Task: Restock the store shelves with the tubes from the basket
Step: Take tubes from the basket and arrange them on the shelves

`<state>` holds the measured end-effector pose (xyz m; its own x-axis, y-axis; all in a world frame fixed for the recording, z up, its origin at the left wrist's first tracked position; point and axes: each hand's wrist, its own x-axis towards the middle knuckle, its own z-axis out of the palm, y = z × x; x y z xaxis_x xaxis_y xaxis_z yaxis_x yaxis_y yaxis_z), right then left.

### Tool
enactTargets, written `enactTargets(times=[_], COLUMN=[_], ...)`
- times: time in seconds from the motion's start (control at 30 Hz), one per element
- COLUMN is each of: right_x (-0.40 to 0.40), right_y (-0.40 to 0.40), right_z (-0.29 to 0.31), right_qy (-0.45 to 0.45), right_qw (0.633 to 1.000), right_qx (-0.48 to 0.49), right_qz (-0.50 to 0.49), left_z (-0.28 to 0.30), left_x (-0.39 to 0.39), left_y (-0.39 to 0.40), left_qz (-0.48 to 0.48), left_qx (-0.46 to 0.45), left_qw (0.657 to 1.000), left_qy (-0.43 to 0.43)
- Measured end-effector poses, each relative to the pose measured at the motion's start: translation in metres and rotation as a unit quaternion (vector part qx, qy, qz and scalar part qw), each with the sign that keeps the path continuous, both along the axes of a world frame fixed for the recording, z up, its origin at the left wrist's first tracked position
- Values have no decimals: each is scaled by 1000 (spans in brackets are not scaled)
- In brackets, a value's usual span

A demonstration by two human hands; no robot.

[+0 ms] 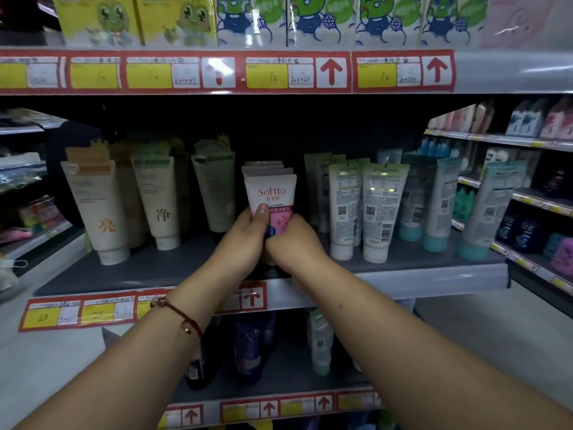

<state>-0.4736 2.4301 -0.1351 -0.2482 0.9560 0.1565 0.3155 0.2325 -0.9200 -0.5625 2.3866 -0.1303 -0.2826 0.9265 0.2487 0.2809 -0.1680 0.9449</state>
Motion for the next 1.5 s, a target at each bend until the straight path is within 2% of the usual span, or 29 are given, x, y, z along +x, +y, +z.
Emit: enactTargets(times=[0.2,0.53,0.63,0.73,0.8,0.87,0.93,1.0,1.07,1.17,1.3,1.4,1.5], right_x=[-1,-1,11,55,96,129,147,149,144,144,154,155,156], right_y=[3,-1,-22,-62,-81,-83,-80,-91,-101,-84,-33,-8,2], right_z=[2,5,15,12,0,-16,-34,-55,-63,-35,-10,-23,-25], right_qy=[0,0,32,126,170,194,171,135,92,54,2,-89,-112], right_qw=[999,999,999,991,979,964,958,965,971,959,973,968,964], right_qx=[-17,-28,-15,34,87,105,106,96,105,172,101,120,126], right_qz=[28,42,30,-13,-73,-152,-203,-201,-193,-219,-206,-203,-207], left_z=[-1,4,8,10,-1,-26,-57,-74,-67,-38,-8,-19,-28], left_x=[-10,-2,-2,6,26,46,58,63,65,71,76,80,90], left_y=[2,-4,-13,-44,-76,-98,-109,-118,-120,-99,-68,-55,-48], left_qz=[9,10,39,136,163,143,102,83,105,133,141,151,151], left_qx=[-10,-8,-15,55,107,92,34,-6,6,69,96,82,68], left_qw=[999,1000,999,983,979,984,986,975,968,938,928,924,916], left_qy=[-44,-28,20,108,68,57,131,207,227,312,330,341,366])
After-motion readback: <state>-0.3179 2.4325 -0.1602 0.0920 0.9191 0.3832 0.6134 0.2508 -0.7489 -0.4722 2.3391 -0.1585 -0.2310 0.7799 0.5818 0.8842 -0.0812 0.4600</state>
